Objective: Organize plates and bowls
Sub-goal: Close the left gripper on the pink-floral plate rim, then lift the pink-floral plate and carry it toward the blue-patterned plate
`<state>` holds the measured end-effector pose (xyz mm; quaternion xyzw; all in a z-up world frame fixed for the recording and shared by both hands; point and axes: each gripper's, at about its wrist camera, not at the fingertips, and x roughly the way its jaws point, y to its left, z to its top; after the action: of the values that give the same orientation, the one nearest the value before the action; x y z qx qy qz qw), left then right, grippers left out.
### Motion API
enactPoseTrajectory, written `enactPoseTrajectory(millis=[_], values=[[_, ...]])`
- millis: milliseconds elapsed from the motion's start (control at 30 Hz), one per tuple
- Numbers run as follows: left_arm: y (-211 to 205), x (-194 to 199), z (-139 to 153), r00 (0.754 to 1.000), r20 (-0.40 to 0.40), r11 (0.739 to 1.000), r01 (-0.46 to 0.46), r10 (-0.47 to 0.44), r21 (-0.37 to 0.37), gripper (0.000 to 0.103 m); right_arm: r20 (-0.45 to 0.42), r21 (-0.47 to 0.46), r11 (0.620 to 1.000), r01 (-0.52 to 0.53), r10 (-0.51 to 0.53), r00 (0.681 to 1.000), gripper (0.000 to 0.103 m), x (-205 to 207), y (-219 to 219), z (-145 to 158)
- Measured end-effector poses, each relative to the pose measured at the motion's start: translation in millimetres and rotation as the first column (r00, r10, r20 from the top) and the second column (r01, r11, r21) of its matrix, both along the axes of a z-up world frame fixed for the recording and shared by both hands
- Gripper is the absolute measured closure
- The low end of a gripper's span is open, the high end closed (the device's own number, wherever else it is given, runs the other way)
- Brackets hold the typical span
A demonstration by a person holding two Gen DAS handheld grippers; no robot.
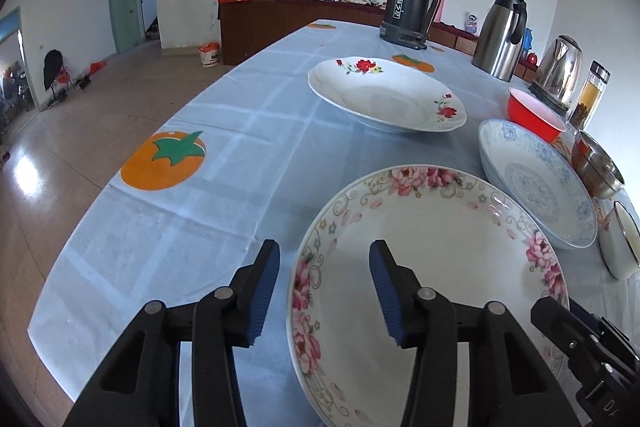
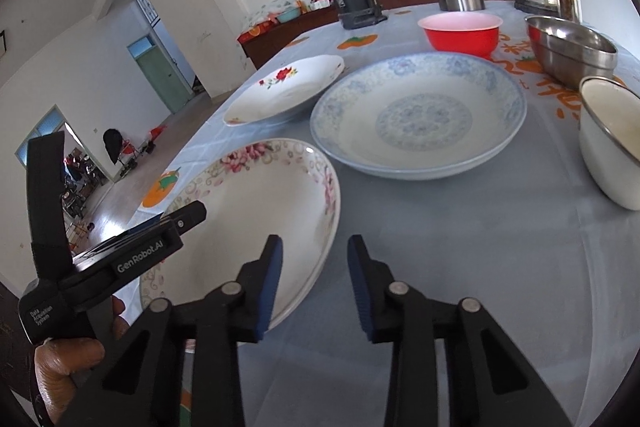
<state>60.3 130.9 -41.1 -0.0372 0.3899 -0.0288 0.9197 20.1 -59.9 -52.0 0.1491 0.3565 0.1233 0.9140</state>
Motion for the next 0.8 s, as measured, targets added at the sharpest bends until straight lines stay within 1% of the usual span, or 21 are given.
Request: enactPoseTrajectory(millis=[133, 200, 400, 567, 667, 800], values=[[-3.2, -0.6, -0.8, 1.0, -0.003, 1.0, 0.014, -0.014, -0.003, 0.056, -0.02, -0.002, 1.0, -0.01, 0.01, 1.0, 0.078, 3.5, 3.3, -2.6], [-4.0, 0.2, -1.9, 1.0, -0.008, 1.0, 0.02, -0.02, -0.011, 0.059, -0.029, 0.002, 1.0, -0.01, 0.01, 1.0, 0.078, 4.8, 4.1, -3.4], [-2.8, 0.2, -3.6, 1.0, -0.011, 1.0, 0.014, -0.014, -0.02, 0.061, -0.035, -0.013, 1.0, -0.011, 0.01, 0.999, 0.078, 6.7, 6.2, -3.9], [0.0, -1.0, -4.3, 1.0, -0.001, 0.999, -0.004, 0.004, -0.034, 0.064, -0.034, -0.032, 0.999, -0.011, 0.01, 0.999, 0.078, 8.2, 8.9, -3.4], [0.7, -2.8, -4.5, 1.0, 0.004, 0.999, -0.005, 0.005, -0.032, 0.065, -0.032, -0.048, 0.999, -0.013, 0.011, 0.999, 0.078, 8.8, 10.8, -3.3], [6.4, -6.0, -4.3, 1.0, 0.007, 0.997, 0.0, 0.001, -0.075, 0.065, -0.033, -0.037, 0.999, -0.024, 0.023, 0.999, 0.078, 9.9, 8.4, -3.9]])
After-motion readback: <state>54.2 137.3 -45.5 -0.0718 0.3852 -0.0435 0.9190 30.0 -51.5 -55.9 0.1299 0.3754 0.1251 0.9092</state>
